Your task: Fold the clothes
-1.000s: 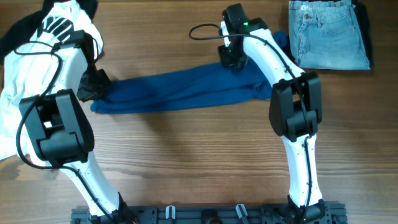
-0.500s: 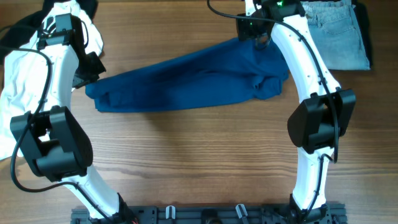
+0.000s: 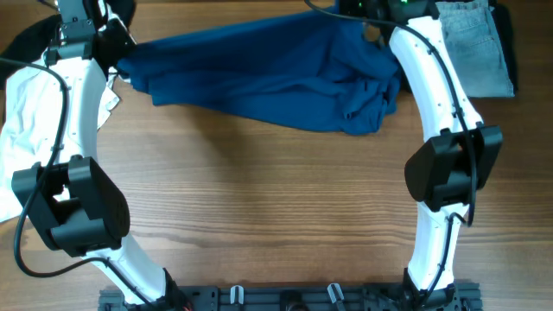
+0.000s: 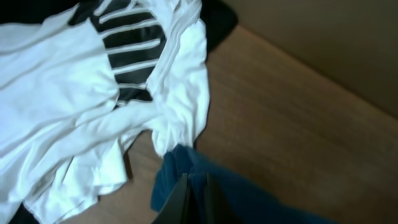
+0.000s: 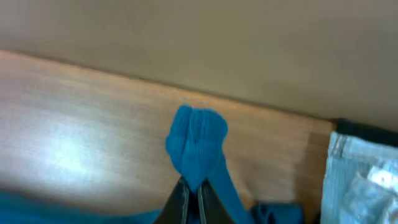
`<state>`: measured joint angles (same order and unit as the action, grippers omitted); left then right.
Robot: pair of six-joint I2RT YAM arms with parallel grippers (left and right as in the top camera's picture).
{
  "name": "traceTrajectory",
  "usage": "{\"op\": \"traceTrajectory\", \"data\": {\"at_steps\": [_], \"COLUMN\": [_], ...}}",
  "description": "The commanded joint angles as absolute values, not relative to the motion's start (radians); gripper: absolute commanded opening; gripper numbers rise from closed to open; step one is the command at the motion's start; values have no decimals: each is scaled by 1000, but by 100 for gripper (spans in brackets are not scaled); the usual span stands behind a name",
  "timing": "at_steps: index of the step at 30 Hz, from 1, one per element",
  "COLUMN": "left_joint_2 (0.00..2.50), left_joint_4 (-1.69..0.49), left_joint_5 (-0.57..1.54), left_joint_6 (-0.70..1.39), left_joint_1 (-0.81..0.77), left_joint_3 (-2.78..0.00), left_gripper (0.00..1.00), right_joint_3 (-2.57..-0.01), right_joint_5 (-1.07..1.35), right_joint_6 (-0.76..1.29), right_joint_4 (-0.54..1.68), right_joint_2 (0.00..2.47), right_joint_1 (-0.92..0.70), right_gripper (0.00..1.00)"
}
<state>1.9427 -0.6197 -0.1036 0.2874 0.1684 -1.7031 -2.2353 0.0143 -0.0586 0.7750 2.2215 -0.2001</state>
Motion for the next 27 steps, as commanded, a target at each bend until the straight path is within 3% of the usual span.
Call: {"op": "traceTrajectory", "data": {"at_steps": [1, 5, 11, 12, 13, 14, 15, 16, 19, 23, 27], "left_joint_2": [1908, 1925, 2073, 2108, 2126, 2143, 2144, 2133, 2107, 2110, 2175], "left_joint_4": [-729, -827, -820, -816, -816, -817, -819, -811, -803, -734, -691], "left_joint_5": [-113, -117, -117, -117, -117, -117, -117, -117, -117, -16, 42], "left_joint_6": [233, 185, 160, 160, 160, 160, 160, 159, 156, 36, 17], "left_joint_1": [170, 172, 172, 171, 170, 170, 170, 170, 169, 169, 175], "left_joint_3": [-1721, -1719, -1719, -1719, -1719, -1719, -1719, -1723, -1757, -1789, -1788], "left_gripper": [4, 4, 4, 4, 17, 40, 58, 74, 91, 98, 98], "right_joint_3": [-2289, -2254, -2020, -1996, -1991, -1990, -1991, -1995, -2029, -2052, -2051], "right_joint_5": [26, 53, 53, 53, 53, 53, 53, 57, 110, 117, 117], "right_joint_6": [-48, 5, 64, 63, 63, 52, 52, 51, 25, -1, -1], "right_joint_4": [941, 1217, 1184, 1175, 1176, 1181, 1180, 1174, 1176, 1163, 1168], "right_joint_2": [2178, 2186, 2189, 2189, 2189, 2189, 2185, 2177, 2160, 2114, 2109], "right_joint_1": [-193, -192, -181, -175, -173, -168, -163, -154, -145, -145, -145], "right_gripper": [4, 4, 4, 11, 27, 63, 76, 80, 80, 83, 83]}}
